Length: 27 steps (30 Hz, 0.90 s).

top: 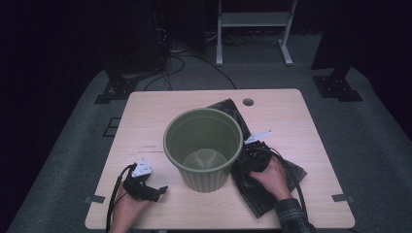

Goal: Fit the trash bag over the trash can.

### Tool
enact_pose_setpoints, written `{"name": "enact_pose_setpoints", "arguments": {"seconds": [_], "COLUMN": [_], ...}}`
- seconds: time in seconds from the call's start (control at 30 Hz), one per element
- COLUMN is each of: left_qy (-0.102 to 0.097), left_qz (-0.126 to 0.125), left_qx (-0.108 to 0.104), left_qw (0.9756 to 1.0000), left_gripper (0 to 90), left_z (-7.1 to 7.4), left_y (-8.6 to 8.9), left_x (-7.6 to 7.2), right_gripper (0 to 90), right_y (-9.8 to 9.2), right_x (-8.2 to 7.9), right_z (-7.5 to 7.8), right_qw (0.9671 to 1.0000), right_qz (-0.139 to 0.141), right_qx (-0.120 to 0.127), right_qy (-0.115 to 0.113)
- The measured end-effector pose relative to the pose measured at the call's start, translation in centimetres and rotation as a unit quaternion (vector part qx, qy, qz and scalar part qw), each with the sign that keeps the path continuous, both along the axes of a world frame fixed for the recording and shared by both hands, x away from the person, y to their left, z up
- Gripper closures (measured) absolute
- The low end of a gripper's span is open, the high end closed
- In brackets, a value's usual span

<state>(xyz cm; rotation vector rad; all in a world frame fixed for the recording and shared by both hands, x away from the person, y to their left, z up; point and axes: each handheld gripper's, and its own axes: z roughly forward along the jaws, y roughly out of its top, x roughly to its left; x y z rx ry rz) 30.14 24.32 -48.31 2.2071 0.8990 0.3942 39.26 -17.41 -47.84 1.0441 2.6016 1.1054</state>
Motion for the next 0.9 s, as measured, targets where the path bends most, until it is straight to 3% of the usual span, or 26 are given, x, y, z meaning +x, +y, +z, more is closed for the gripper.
{"name": "enact_pose_setpoints", "arguments": {"seconds": [0.13,0.3,0.43,0.57,0.67,0.83,0.9], "left_qy": [0.0,0.0,0.0,0.0,0.0,0.0,0.0], "left_qz": [0.0,0.0,-0.001,-0.001,-0.001,-0.001,-0.001], "left_qx": [0.0,0.0,0.0,0.0,0.0,0.0,0.0], "left_qw": [1.0,1.0,1.0,1.0,1.0,1.0,1.0], "left_gripper": [0.0,0.0,0.0,0.0,0.0,0.0,0.0], "left_z": [0.0,0.0,0.0,0.0,0.0,0.0,0.0], "left_y": [0.0,0.0,0.0,0.0,0.0,0.0,0.0], "left_x": [0.0,0.0,0.0,0.0,0.0,0.0,0.0], "right_gripper": [0.0,7.5,16.0,32.6,49.9,73.7,78.7], "right_y": [0.5,1.0,1.2,1.0,0.7,0.2,0.1], "right_x": [-0.2,-0.7,-0.9,-1.2,-1.6,-1.8,-1.9], "right_z": [-0.1,-0.1,0.0,0.1,0.3,0.4,0.4], "right_qw": [0.9998,0.9978,0.9976,0.9976,0.9978,0.9988,0.9991], "right_qz": [-0.001,-0.012,-0.013,-0.012,-0.011,0.003,0.008], "right_qx": [-0.015,-0.047,-0.044,-0.036,-0.032,-0.015,-0.011], "right_qy": [-0.014,-0.045,-0.052,-0.057,-0.057,-0.046,-0.04]}}
